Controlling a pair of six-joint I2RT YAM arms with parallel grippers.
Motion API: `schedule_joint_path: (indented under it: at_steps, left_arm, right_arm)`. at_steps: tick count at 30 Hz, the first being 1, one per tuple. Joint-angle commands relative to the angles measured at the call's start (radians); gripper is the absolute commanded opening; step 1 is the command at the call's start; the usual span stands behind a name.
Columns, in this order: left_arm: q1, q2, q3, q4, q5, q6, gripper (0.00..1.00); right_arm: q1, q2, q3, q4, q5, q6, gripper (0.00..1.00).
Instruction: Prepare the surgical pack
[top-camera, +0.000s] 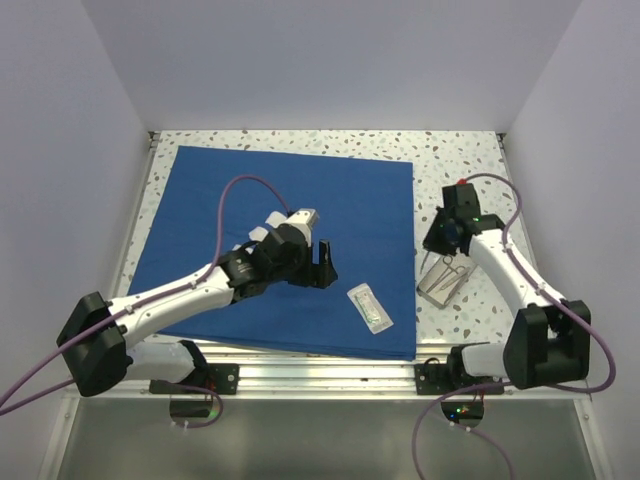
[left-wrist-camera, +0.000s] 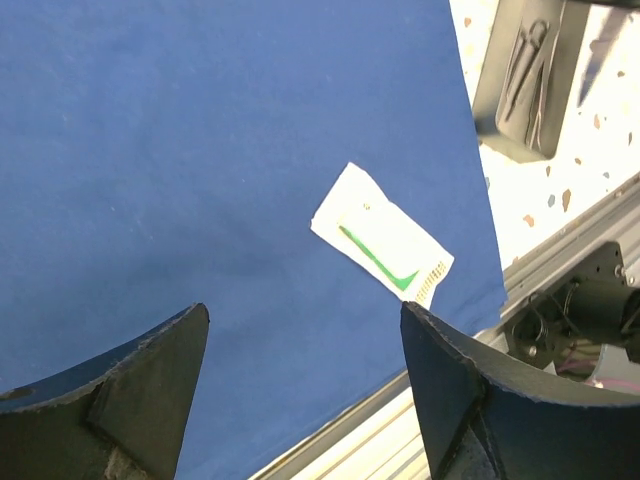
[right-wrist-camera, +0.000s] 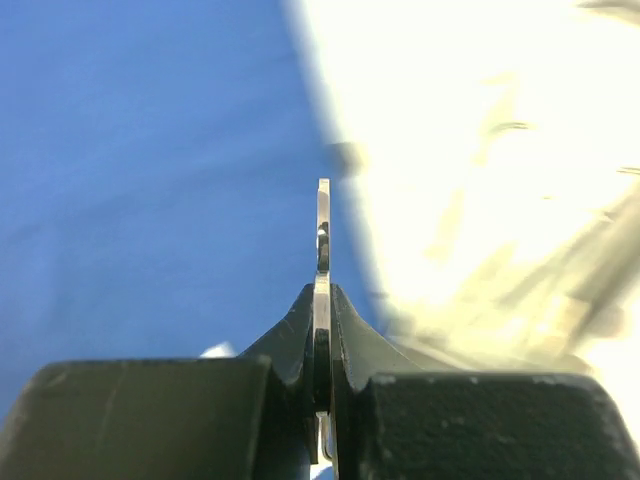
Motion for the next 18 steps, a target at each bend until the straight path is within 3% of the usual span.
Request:
schedule_joint_path:
  at_steps: [1,14,18]
  left_arm:
    - [0.002,0.0,-0.022,0.047,0.046,0.013,0.81]
    - [0.001,0.049,-0.065,0.084,0.164,-0.07,0.8]
    - [-0.014,0.062,-0.094,0.121,0.187,-0.102,0.81]
  right_arm:
    - [-0.065,-0.013,0.022,-0.208,0.216,-0.067,0.0]
    - [-0.137,0.174,0.025,-0.164,0.363,0.022,0.0]
    - [-0.157,0.21,0.018,-0.129,0.374,-0.002,0.15]
